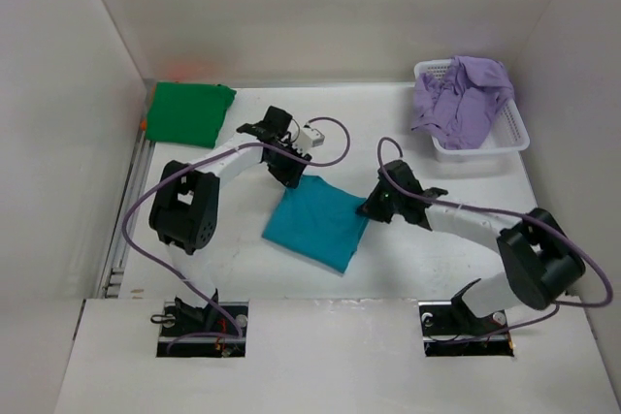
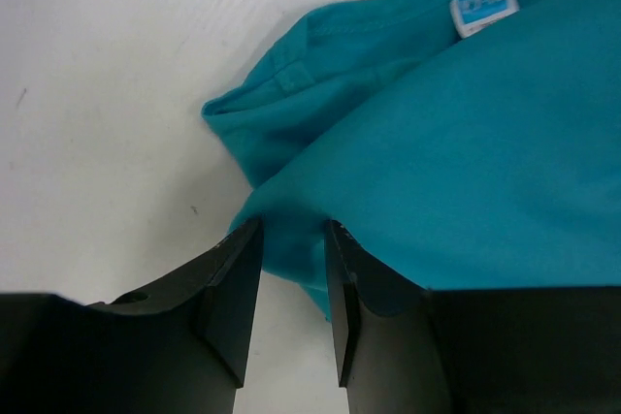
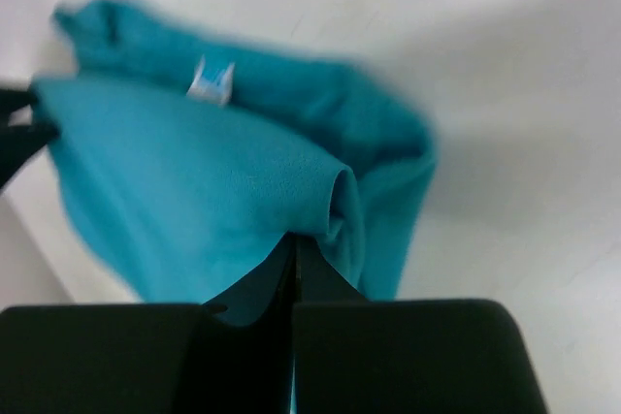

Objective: Fold and stack the t-shirts
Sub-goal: Fold the long partially folded tshirt into a neat square, then put the neatly folded tshirt into the corner of the board with the left arm

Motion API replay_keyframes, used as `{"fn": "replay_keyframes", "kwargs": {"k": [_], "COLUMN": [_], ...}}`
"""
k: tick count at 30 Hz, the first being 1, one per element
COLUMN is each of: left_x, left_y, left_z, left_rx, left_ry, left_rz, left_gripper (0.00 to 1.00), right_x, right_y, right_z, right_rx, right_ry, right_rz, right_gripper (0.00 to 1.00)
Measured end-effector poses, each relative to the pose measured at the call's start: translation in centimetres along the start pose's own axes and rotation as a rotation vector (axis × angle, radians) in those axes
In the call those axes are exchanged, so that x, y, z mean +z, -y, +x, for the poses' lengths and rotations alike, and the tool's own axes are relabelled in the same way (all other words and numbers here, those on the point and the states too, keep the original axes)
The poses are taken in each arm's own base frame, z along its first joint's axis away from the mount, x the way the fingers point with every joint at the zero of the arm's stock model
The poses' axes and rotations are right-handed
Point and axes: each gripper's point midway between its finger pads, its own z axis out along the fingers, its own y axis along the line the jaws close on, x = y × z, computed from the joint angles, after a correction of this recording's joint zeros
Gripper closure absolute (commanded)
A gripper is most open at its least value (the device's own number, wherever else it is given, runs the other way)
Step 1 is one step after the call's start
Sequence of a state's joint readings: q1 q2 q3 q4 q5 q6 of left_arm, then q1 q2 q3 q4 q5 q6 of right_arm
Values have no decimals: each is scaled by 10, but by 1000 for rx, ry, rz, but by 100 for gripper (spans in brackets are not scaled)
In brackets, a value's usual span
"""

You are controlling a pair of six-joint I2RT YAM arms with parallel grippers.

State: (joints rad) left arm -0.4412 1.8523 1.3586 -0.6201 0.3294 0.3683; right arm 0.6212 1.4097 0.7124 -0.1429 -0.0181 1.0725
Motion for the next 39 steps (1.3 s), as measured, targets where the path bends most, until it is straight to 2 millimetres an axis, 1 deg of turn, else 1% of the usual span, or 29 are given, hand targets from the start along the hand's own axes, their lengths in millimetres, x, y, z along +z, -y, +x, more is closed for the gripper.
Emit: {"fn": "replay_keyframes", "kwargs": {"k": [2, 4, 6, 8, 10, 12, 14, 17, 20, 21, 23, 25, 27, 29, 30, 32, 35, 37, 39], "left_x": [5, 5, 3, 4, 5, 7, 9, 4, -7, -15, -38, -65, -90, -103, -103, -93, -66, -52, -47], "left_y": [-8, -15, -22, -27, -30, -35, -39, -50, -62, -64, -66, -59, -40, -18, -9, 5, 12, 17, 21], "left_z": [8, 11, 9, 7, 6, 8, 11, 14, 12, 9, -3, -15, -23, -24, -21, -7, 32, 58, 72], "left_rx": [-44, -79, -100, -110, -116, -129, -146, -182, -212, -216, -213, -190, -152, -115, -103, -103, -153, -201, -239], "left_ry": [-20, -19, -5, 6, 12, 11, 6, 12, 39, 55, 111, 181, 245, 278, 279, 245, 126, 46, 4], "left_rz": [-7, -21, -36, -49, -58, -67, -73, -94, -125, -137, -168, -195, -205, -192, -178, -143, -97, -60, -33], "left_gripper": [69, 69, 68, 68, 68, 65, 61, 54, 47, 45, 40, 37, 36, 36, 36, 36, 36, 37, 37], "right_x": [14, 27, 38, 48, 60, 70, 75, 74, 69, 64, 50, 30, 10, -3, -5, -2, 9, 16, 20], "right_y": [14, 25, 29, 25, 15, 4, -5, -13, -20, -21, -26, -37, -47, -54, -54, -47, -21, -2, 12], "right_z": [-16, -31, -43, -54, -64, -72, -79, -87, -94, -95, -97, -99, -96, -86, -79, -61, -33, -20, -13], "right_rx": [21, 35, 39, 31, 14, -6, -24, -51, -82, -90, -105, -119, -133, -151, -160, -175, -178, -169, -157], "right_ry": [13, 22, 28, 20, 12, 8, 8, 13, 25, 28, 42, 75, 100, 105, 97, 64, -7, -46, -65], "right_rz": [43, 78, 95, 94, 77, 57, 38, 16, -1, -2, -11, -39, -69, -91, -93, -72, 3, 60, 105], "right_gripper": [100, 100, 100, 100, 100, 100, 99, 94, 85, 81, 73, 58, 47, 42, 40, 39, 36, 36, 35]}}
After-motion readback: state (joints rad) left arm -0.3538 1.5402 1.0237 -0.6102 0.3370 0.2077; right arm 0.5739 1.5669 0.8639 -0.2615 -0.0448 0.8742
